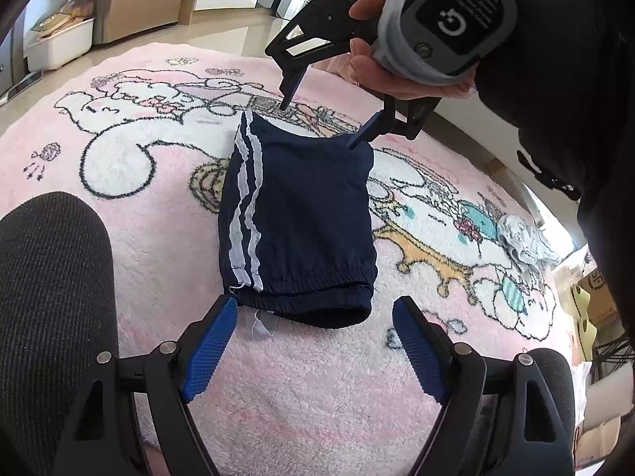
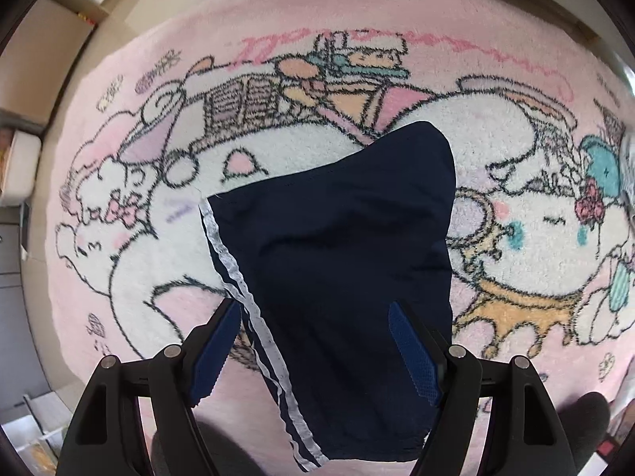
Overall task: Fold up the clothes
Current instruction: 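Lift both grippers away from the folded pants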
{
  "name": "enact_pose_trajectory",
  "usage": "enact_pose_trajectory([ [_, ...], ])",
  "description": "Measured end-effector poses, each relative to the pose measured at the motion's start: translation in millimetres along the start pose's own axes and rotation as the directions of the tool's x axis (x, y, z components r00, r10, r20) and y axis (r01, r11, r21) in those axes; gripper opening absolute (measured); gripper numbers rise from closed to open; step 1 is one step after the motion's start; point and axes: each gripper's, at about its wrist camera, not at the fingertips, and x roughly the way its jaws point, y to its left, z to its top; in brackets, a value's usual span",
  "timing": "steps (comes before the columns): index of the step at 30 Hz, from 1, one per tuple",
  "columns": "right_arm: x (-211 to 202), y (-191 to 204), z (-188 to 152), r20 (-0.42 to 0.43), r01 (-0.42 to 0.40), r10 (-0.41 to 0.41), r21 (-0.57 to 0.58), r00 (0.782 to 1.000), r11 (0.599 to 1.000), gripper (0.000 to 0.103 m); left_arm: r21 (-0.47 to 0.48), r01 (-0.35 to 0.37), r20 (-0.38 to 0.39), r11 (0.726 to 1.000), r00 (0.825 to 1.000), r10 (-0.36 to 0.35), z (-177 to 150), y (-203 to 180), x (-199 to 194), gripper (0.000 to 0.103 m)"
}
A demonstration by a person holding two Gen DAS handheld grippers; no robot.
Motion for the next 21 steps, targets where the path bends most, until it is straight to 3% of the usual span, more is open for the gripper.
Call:
enact_pose_trajectory([
  [10, 4, 16, -3, -0.017, 0.161, -0.163, -0.090, 0.986, 0.983, 0.077, -0.012, 0.011, -0.010, 1.000, 1.000, -0.011, 1, 1, 2, 0.080],
  [15, 7, 36, -11, 0.007, 0.282, -0.287, -0.200, 0.958, 0.938, 0.077, -0.013, 0.013, -0.013, 1.000, 1.000, -0.013, 1, 1, 2, 0.080],
  [21, 10, 72, -28, 0.076, 0.377, -0.374, -0.325, 0.924, 0.867, 0.077, -0.019, 0.015, -0.020, 1.000, 1.000, -0.015, 1, 2, 3, 0.080],
])
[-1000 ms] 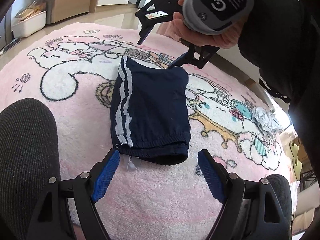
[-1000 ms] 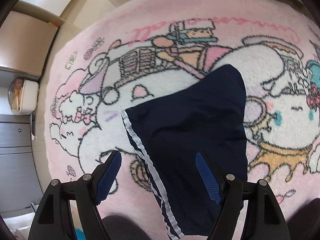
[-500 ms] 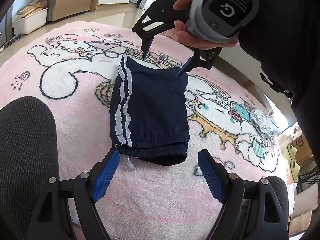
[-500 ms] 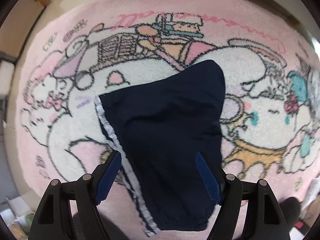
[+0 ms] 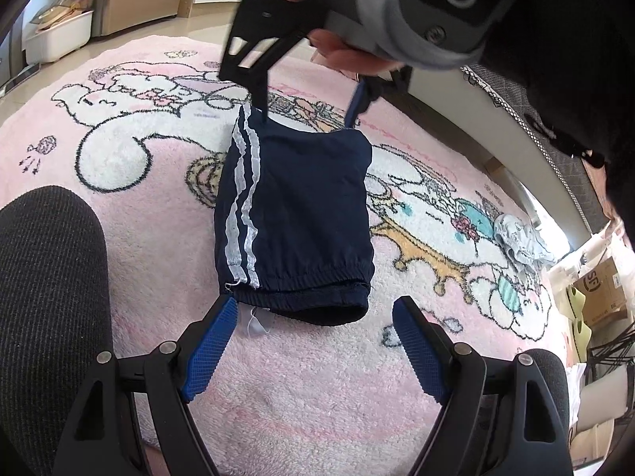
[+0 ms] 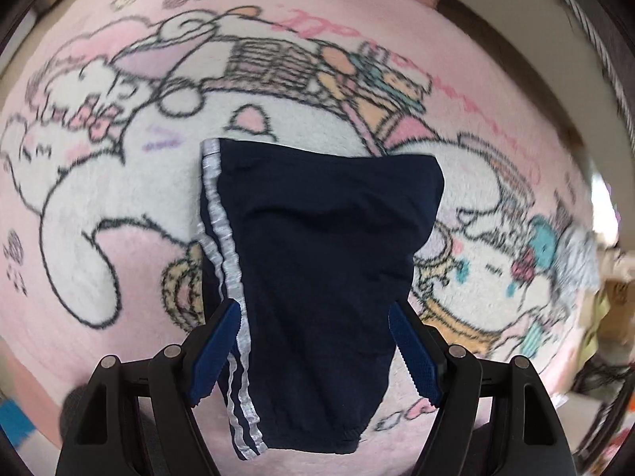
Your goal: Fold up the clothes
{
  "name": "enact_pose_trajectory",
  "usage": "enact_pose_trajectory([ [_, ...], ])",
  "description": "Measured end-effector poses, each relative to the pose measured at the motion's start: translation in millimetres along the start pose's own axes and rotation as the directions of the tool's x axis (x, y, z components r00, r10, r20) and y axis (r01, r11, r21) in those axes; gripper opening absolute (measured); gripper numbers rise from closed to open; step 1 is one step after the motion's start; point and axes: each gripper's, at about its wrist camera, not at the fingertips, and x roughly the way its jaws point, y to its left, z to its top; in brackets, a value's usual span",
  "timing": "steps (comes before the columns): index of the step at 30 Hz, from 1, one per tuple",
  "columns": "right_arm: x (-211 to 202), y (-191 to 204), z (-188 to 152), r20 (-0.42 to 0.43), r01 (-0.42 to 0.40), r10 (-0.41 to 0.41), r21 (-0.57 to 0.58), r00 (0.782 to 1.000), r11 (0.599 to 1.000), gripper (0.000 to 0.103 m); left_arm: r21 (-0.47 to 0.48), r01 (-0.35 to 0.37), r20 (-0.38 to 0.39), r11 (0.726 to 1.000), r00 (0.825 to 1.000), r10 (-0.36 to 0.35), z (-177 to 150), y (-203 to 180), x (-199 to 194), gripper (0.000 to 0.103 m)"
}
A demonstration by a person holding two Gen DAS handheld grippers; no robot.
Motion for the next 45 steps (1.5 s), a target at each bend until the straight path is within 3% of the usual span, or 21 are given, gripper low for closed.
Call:
enact_pose_trajectory([
  [5, -7, 27, 0, 0.036, 0.077, -0.074, -0.084, 0.997, 0.994, 0.077, -0.016, 0.000, -0.005, 1.000, 1.000, 0.000, 1, 4, 1, 0.080],
  [12, -6, 41, -2, 0.031, 0.053, -0.050, -0.135, 0.998, 0.989, 0.077, -0.017, 0.010, -0.042, 1.000, 0.999, -0.011, 5, 6, 6, 0.080],
  [14, -11, 39, -5, 0.042, -0.001, 0.007, -0.153, 0.999, 0.988, 0.077, 0.058, 0.038, -0.107, 0.998, 0.994, -0.032, 11, 0, 10, 0.080],
  [17, -34, 25, -15, 0.140, -0.044, 0.076, -0.218, 0.987, 0.975, 0.077, 0.201, 0.084, -0.206, 0.976, 0.978, -0.042, 18, -12, 16, 0.080],
  [20, -65, 0, -31, 0.291, -0.016, 0.103, -0.285, 0.951, 0.958, 0.077, 0.423, 0.061, -0.225, 0.904, 0.974, 0.039, 17, -23, 8, 0.080],
  [24, -97, -39, -63, 0.512, 0.133, 0.071, -0.352, 0.856, 0.927, 0.077, 0.559, 0.104, -0.216, 0.822, 0.976, 0.023, 19, -18, -12, 0.080],
  [26, -103, -58, -82, 0.567, 0.189, 0.089, -0.412, 0.819, 0.891, 0.077, 0.610, 0.130, -0.212, 0.782, 0.977, 0.003, 21, -14, -21, 0.080],
  [30, -98, -92, -114, 0.601, 0.211, 0.131, -0.464, 0.789, 0.860, 0.077, 0.721, 0.110, -0.185, 0.684, 0.982, 0.037, 24, -7, -32, 0.080],
  [35, -69, -110, -152, 0.636, 0.337, 0.077, -0.503, 0.768, 0.795, 0.077, 0.802, 0.108, -0.159, 0.587, 0.987, 0.037, 29, -2, -42, 0.080],
  [36, -62, -110, -159, 0.645, 0.369, 0.064, -0.513, 0.762, 0.775, 0.077, 0.843, 0.078, -0.126, 0.532, 0.990, 0.056, 28, -4, -44, 0.080],
  [38, -50, -106, -176, 0.658, 0.416, 0.075, -0.555, 0.749, 0.720, 0.077, 0.919, -0.006, -0.038, 0.395, 0.994, 0.104, 21, -9, -46, 0.080],
  [39, -46, -104, -185, 0.665, 0.439, 0.085, -0.579, 0.742, 0.688, 0.077, 0.959, -0.079, 0.041, 0.271, 0.989, 0.141, 13, -12, -43, 0.080],
  [41, -37, -95, -203, 0.687, 0.507, 0.097, -0.616, 0.720, 0.603, 0.077, 0.988, -0.146, 0.137, 0.048, 0.978, 0.159, -5, -14, -37, 0.080],
  [44, -23, -78, -235, 0.720, 0.611, 0.143, -0.662, 0.679, 0.434, 0.077, 0.978, -0.129, 0.153, -0.162, 0.978, 0.145, -29, -12, -24, 0.080],
  [45, -18, -73, -245, 0.721, 0.633, 0.161, -0.676, 0.674, 0.376, 0.077, 0.974, -0.104, 0.133, -0.202, 0.982, 0.136, -36, -11, -19, 0.080],
])
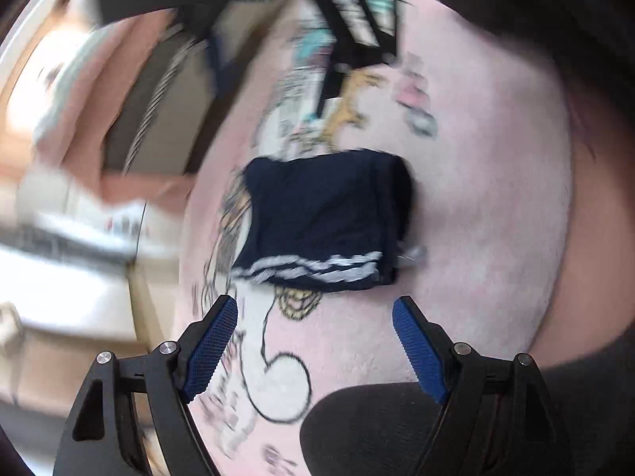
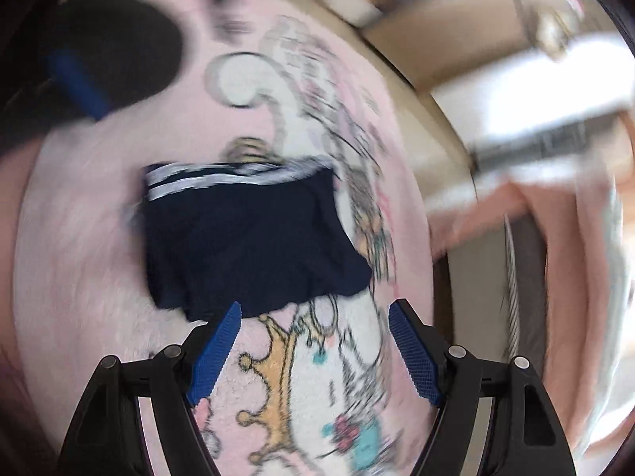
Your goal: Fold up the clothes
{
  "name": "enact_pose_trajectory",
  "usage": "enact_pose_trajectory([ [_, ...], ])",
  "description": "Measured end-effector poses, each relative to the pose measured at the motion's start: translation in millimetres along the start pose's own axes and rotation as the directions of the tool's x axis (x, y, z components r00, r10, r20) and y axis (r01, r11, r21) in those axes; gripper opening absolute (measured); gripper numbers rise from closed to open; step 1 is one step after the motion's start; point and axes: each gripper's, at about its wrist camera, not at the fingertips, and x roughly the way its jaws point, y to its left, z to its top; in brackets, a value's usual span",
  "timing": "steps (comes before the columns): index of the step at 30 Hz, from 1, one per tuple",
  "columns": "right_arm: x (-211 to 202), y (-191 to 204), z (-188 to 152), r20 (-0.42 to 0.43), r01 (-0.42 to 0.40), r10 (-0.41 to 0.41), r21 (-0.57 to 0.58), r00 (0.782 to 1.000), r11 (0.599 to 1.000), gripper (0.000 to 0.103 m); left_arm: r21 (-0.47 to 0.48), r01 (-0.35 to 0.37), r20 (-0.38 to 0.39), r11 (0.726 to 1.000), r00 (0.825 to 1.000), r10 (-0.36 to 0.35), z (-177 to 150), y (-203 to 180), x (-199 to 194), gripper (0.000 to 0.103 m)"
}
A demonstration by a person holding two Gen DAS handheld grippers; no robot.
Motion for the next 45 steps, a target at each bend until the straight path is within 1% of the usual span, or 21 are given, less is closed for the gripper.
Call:
enact_pose_trajectory([
  [2, -4, 22, 3, 0.032, -0.016, 0.019, -0.111, 0.999, 0.994, 0.077, 0.070, 0.039, 0.025, 0.997, 0.999, -0.041, 2, -14, 7, 0.080],
  [3, -4, 30, 4, 0.035, -0.039, 0.044, -0.140, 0.998, 0.989, 0.077, 0.090, 0.050, 0.029, 0.995, 0.998, -0.053, 3, -19, 12, 0.080],
  [5, -2, 43, 5, 0.033, -0.085, 0.093, -0.185, 0.995, 0.979, 0.077, 0.120, 0.043, 0.030, 0.992, 0.998, -0.047, 5, -27, 22, 0.080],
  [7, 1, 54, 4, 0.023, -0.097, 0.105, -0.223, 0.994, 0.970, 0.077, 0.155, 0.021, 0.026, 0.988, 0.999, -0.026, 6, -35, 33, 0.080],
  [9, 4, 61, 3, 0.015, -0.103, 0.110, -0.244, 0.994, 0.964, 0.077, 0.184, 0.014, 0.021, 0.983, 1.000, -0.019, 7, -40, 40, 0.080],
  [12, 10, 65, 1, 0.006, -0.106, 0.111, -0.248, 0.994, 0.963, 0.077, 0.206, 0.020, 0.018, 0.978, 1.000, -0.024, 6, -41, 47, 0.080],
  [17, 20, 67, -2, -0.004, -0.121, 0.123, -0.235, 0.992, 0.965, 0.077, 0.192, 0.020, 0.019, 0.981, 1.000, -0.024, 5, -37, 57, 0.080],
  [20, 26, 74, -4, -0.004, -0.095, 0.097, -0.249, 0.995, 0.964, 0.077, 0.222, -0.036, 0.037, 0.974, 0.999, 0.028, 4, -39, 63, 0.080],
  [23, 32, 81, -5, -0.001, -0.075, 0.078, -0.268, 0.997, 0.961, 0.077, 0.259, -0.077, 0.066, 0.963, 0.996, 0.062, 4, -40, 68, 0.080],
  [26, 37, 85, -5, -0.009, -0.083, 0.084, -0.261, 0.996, 0.962, 0.077, 0.298, -0.107, 0.081, 0.949, 0.993, 0.086, 4, -44, 74, 0.081],
  [27, 39, 86, -5, -0.012, -0.085, 0.085, -0.254, 0.996, 0.963, 0.077, 0.297, -0.115, 0.084, 0.948, 0.992, 0.094, 4, -44, 77, 0.081],
  [30, 45, 87, -6, -0.029, -0.087, 0.082, -0.233, 0.996, 0.969, 0.077, 0.272, -0.107, 0.075, 0.956, 0.993, 0.090, 5, -41, 83, 0.081],
  [34, 47, 89, -8, -0.027, -0.127, 0.124, -0.197, 0.992, 0.972, 0.077, 0.297, -0.069, 0.086, 0.952, 0.995, 0.045, 6, -42, 85, 0.081],
  [37, 45, 94, -9, -0.002, -0.155, 0.158, -0.193, 0.987, 0.969, 0.077, 0.318, -0.064, 0.107, 0.946, 0.994, 0.031, 5, -42, 86, 0.082],
  [40, 44, 100, -11, 0.029, -0.176, 0.185, -0.191, 0.982, 0.966, 0.077, 0.292, -0.029, 0.105, 0.956, 0.994, -0.002, 6, -36, 85, 0.082],
  [42, 46, 101, -11, 0.037, -0.170, 0.180, -0.187, 0.983, 0.967, 0.077, 0.278, -0.012, 0.104, 0.960, 0.994, -0.017, 6, -34, 85, 0.082],
  [45, 45, 102, -11, 0.045, -0.141, 0.152, -0.185, 0.987, 0.972, 0.077, 0.295, -0.021, 0.113, 0.955, 0.994, -0.013, 6, -37, 83, 0.083],
])
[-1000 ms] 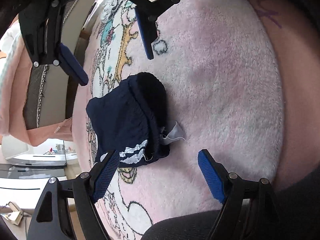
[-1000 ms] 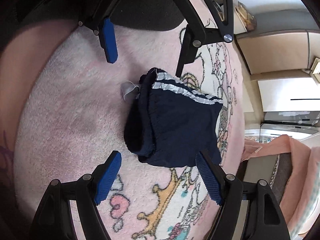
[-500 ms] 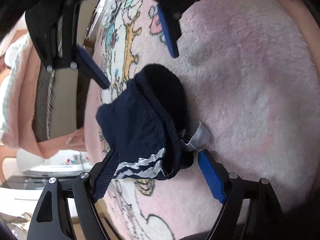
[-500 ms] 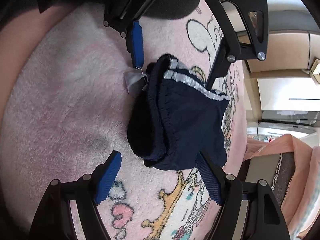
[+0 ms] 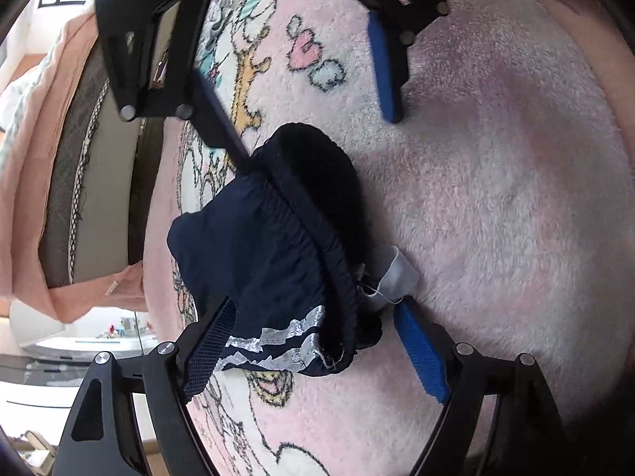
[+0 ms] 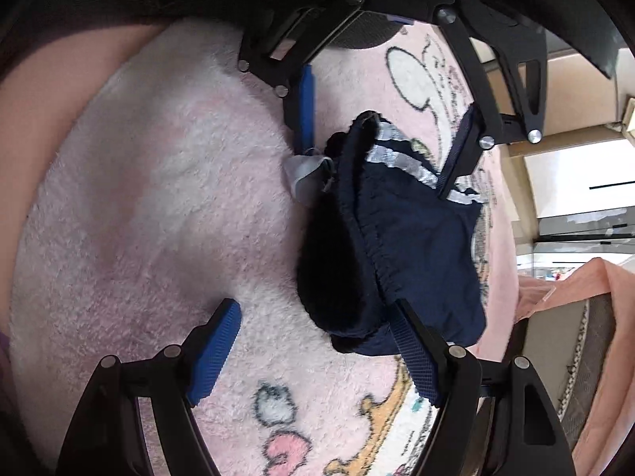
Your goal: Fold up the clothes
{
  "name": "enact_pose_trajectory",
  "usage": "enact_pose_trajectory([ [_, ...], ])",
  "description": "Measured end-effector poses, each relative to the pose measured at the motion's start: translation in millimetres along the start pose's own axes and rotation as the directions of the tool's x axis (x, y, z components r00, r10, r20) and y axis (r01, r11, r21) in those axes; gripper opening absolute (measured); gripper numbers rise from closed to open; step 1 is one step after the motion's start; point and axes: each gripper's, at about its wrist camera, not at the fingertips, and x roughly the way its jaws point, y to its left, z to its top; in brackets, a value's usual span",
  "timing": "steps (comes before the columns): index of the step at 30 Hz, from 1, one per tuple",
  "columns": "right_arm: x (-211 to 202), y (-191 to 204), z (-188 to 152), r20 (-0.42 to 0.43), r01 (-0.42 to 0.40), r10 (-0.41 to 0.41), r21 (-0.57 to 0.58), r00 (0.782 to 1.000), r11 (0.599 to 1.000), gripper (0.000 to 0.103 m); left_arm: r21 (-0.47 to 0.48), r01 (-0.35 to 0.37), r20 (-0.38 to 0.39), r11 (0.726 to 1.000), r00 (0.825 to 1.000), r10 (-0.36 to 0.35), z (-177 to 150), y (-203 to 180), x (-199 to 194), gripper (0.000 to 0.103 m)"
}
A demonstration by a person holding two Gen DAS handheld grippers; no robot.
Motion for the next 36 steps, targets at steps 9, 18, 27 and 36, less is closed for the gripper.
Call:
enact_pose_trajectory([
  [9, 4, 4, 3, 0.001, 0.152, -0.152, 0.006, 0.988, 0.988, 0.077, 0.019, -0.101, 0.024, 0.995, 0.995, 0.101, -2, -13, -7, 0.083],
  [18, 5, 29, 4, 0.017, 0.261, -0.261, -0.037, 0.965, 0.965, 0.077, 0.030, -0.172, 0.024, 0.985, 0.985, 0.172, -1, -13, -6, 0.083],
  [27, 8, 19, 5, 0.024, 0.269, -0.269, -0.017, 0.963, 0.963, 0.077, 0.094, -0.176, 0.019, 0.980, 0.984, 0.175, 1, -21, 0, 0.084],
  [36, 7, 18, 6, 0.054, 0.271, -0.270, -0.024, 0.961, 0.962, 0.088, 0.054, -0.209, 0.053, 0.976, 0.977, 0.207, 1, -19, -2, 0.103],
])
